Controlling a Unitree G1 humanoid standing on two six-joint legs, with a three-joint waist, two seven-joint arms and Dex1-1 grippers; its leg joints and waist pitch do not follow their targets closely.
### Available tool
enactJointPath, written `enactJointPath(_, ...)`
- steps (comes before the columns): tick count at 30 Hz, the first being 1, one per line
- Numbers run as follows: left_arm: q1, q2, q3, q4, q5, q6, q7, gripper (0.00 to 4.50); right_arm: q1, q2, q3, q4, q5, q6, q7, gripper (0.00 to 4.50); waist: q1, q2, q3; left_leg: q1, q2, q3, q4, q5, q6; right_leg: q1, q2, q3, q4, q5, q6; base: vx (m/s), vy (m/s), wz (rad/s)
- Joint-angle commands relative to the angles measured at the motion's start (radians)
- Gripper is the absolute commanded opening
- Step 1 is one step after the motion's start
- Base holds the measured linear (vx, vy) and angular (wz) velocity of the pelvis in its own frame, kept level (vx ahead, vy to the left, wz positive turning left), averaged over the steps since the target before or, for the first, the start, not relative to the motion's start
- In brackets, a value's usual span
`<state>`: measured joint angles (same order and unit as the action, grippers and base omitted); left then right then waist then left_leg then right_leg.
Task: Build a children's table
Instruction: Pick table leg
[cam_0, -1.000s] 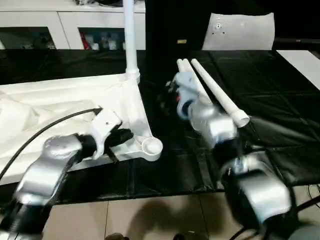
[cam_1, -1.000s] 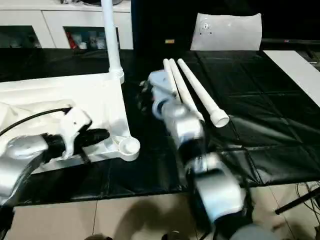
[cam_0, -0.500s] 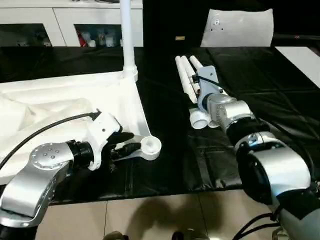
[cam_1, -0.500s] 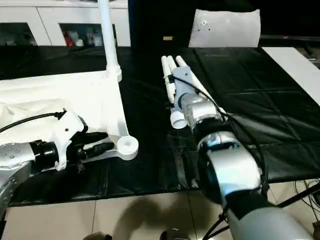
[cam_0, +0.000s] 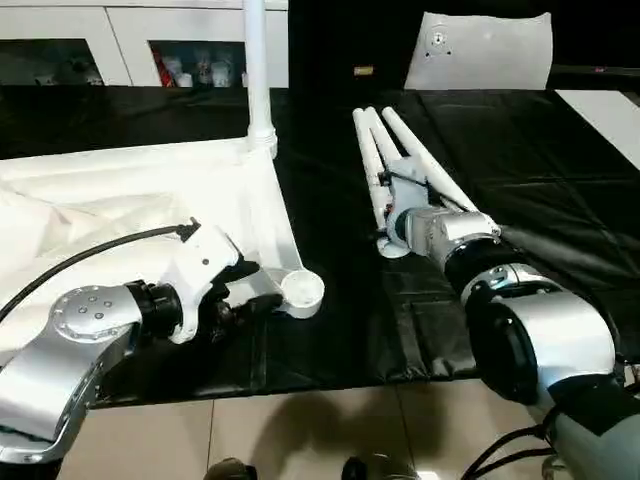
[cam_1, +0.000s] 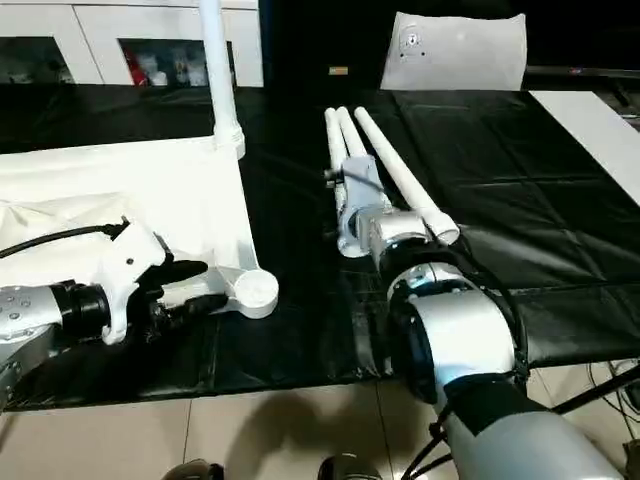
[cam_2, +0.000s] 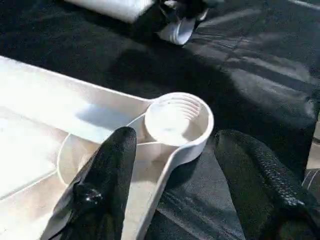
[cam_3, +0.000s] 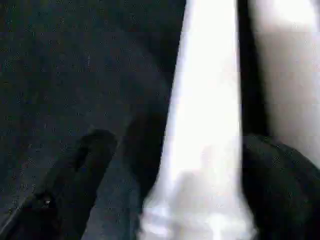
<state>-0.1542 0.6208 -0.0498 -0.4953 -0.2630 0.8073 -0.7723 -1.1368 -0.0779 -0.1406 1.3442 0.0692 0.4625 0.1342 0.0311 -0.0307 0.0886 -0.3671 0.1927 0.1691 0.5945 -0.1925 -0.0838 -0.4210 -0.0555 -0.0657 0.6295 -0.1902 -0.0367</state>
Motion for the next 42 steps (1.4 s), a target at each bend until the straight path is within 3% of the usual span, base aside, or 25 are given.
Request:
enactJointPath(1, 0.007, 0.011, -0.008, -0.015, -0.007, 0.005, 0.003, 2.88, -0.004, 0.0, -0.013, 0.009, 0.011, 0.031, 0.006, 4.14, 0.0, 0.018, -0.058, 0.004, 0.026, -0.002, -0.064, -0.152, 0.001, 0.059, -0.066, 0.054, -0.06, -0.111, -0.218, 0.0, 0.0, 0.0)
enactJointPath(8, 0.011, 0.021, -0.014, -0.025, -0.013, 0.012, 0.006, 2.88, 0.001, 0.0, -0.028, 0.013, 0.013, 0.077, 0.029, 3.61, 0.001, 0.016, -0.054, 0.003, 0.026, -0.001, -0.064, -0.14, 0.0, 0.059, -0.068, 0.055, -0.06, -0.11, -0.223, 0.0, 0.0, 0.0)
enactJointPath(10, 0.01, 0.022, -0.017, -0.026, -0.011, 0.01, 0.009, 2.88, 0.004, 0.001, -0.033, 0.011, 0.012, 0.077, 0.028, 3.29, 0.001, 0.016, -0.054, 0.004, 0.027, -0.001, -0.065, -0.145, -0.003, 0.06, -0.069, 0.055, -0.062, -0.125, -0.22, 0.0, 0.0, 0.0)
enactJointPath(17, 0.007, 0.018, -0.026, -0.021, -0.011, -0.001, 0.019, 2.88, 0.016, 0.008, -0.049, 0.004, 0.02, 0.053, 0.026, 2.93, 0.0, 0.017, -0.056, 0.004, 0.027, -0.002, -0.065, -0.149, -0.011, 0.06, -0.069, 0.054, -0.061, -0.132, -0.215, 0.0, 0.0, 0.0)
enactJointPath(23, 0.009, -0.007, -0.031, 0.004, -0.006, -0.034, 0.038, 2.88, 0.036, 0.019, -0.069, -0.008, 0.033, 0.036, 0.023, 2.85, 0.0, 0.025, -0.064, 0.004, 0.027, -0.002, -0.062, -0.147, -0.013, 0.063, -0.069, 0.053, -0.06, -0.105, -0.228, 0.0, 0.0, 0.0)
enactJointPath(24, 0.006, -0.02, -0.029, 0.014, -0.007, -0.041, 0.048, 2.88, 0.041, 0.022, -0.075, -0.014, 0.04, 0.02, 0.026, 2.84, -0.001, 0.03, -0.066, 0.005, 0.027, -0.002, -0.061, -0.15, -0.015, 0.063, -0.069, 0.053, -0.06, -0.1, -0.231, 0.0, 0.0, 0.0)
enactJointPath(25, 0.004, -0.031, -0.027, 0.022, -0.008, -0.046, 0.056, 2.88, 0.045, 0.024, -0.081, -0.02, 0.046, 0.004, 0.028, 2.84, -0.001, 0.028, -0.065, 0.005, 0.028, -0.001, -0.062, -0.155, -0.015, 0.063, -0.069, 0.052, -0.061, -0.104, -0.232, 0.0, 0.0, 0.0)
enactJointPath(27, -0.015, -0.068, -0.02, 0.058, -0.001, -0.065, 0.09, 2.88, 0.054, 0.032, -0.095, -0.041, 0.06, -0.037, 0.058, 2.84, 0.0, 0.037, -0.072, 0.006, 0.027, -0.002, -0.059, -0.159, -0.017, 0.066, -0.068, 0.052, -0.061, -0.093, -0.235, 0.0, 0.0, 0.0)
enactJointPath(29, -0.02, -0.079, -0.018, 0.068, 0.003, -0.071, 0.102, 2.88, 0.056, 0.035, -0.099, -0.047, 0.064, -0.044, 0.069, 2.83, 0.001, 0.039, -0.077, 0.005, 0.027, -0.003, -0.057, -0.148, -0.013, 0.07, -0.069, 0.052, -0.055, -0.073, -0.243, 0.0, 0.0, 0.0)
enactJointPath(32, -0.075, -0.149, -0.006, 0.144, 0.033, -0.11, 0.185, 2.88, 0.1, 0.062, -0.099, -0.119, 0.084, -0.151, 0.121, 2.82, 0.007, 0.048, -0.084, 0.008, 0.028, 0.0, -0.052, -0.145, 0.004, 0.069, -0.071, 0.051, -0.062, -0.051, -0.254, 0.0, 0.0, 0.0)
enactJointPath(33, -0.089, -0.166, -0.004, 0.161, 0.04, -0.123, 0.206, 2.88, 0.12, 0.07, -0.096, -0.146, 0.085, -0.196, 0.131, 2.82, 0.009, 0.046, -0.089, 0.006, 0.031, -0.002, -0.05, -0.128, 0.008, 0.074, -0.073, 0.051, -0.054, -0.024, -0.262, 0.0, 0.0, 0.0)
enactJointPath(36, -0.125, -0.21, 0.009, 0.204, 0.042, -0.139, 0.251, 2.88, 0.158, 0.077, -0.099, -0.204, 0.1, -0.194, 0.153, 2.81, 0.013, 0.047, -0.093, 0.006, 0.028, -0.003, -0.048, -0.093, 0.026, 0.075, -0.07, 0.049, -0.051, 0.008, -0.273, 0.0, 0.0, 0.0)
enactJointPath(39, -0.166, -0.256, 0.029, 0.242, 0.033, -0.134, 0.293, 2.88, 0.225, 0.09, -0.139, -0.319, 0.168, -0.213, 0.22, 2.81, 0.022, 0.047, -0.094, 0.007, 0.03, -0.002, -0.048, -0.096, 0.035, 0.077, -0.071, 0.051, -0.054, -0.004, -0.255, 0.0, 0.0, 0.0)
enactJointPath(40, -0.197, -0.286, 0.046, 0.268, 0.021, -0.131, 0.317, 2.88, 0.285, 0.104, -0.165, -0.412, 0.221, -0.243, 0.287, 2.81, 0.025, 0.045, -0.096, 0.006, 0.03, -0.003, -0.048, -0.093, 0.036, 0.077, -0.071, 0.05, -0.053, -0.011, -0.249, 0.0, 0.0, 0.0)
enactJointPath(41, -0.197, -0.286, 0.046, 0.268, 0.021, -0.131, 0.317, 2.88, 0.285, 0.104, -0.165, -0.412, 0.221, -0.243, 0.287, 2.81, 0.03, 0.044, -0.096, 0.008, 0.032, -0.002, -0.047, -0.093, 0.044, 0.076, -0.073, 0.051, -0.054, -0.007, -0.24, 0.0, 0.0, 0.0)
enactJointPath(42, -0.213, -0.304, 0.056, 0.284, 0.01, -0.134, 0.326, 2.88, 0.32, 0.112, -0.174, -0.459, 0.248, -0.245, 0.325, 2.81, 0.029, 0.04, -0.097, 0.002, 0.027, -0.003, -0.049, -0.073, 0.051, 0.081, -0.07, 0.049, -0.055, -0.002, -0.243, 0.0, 0.0, 0.0)
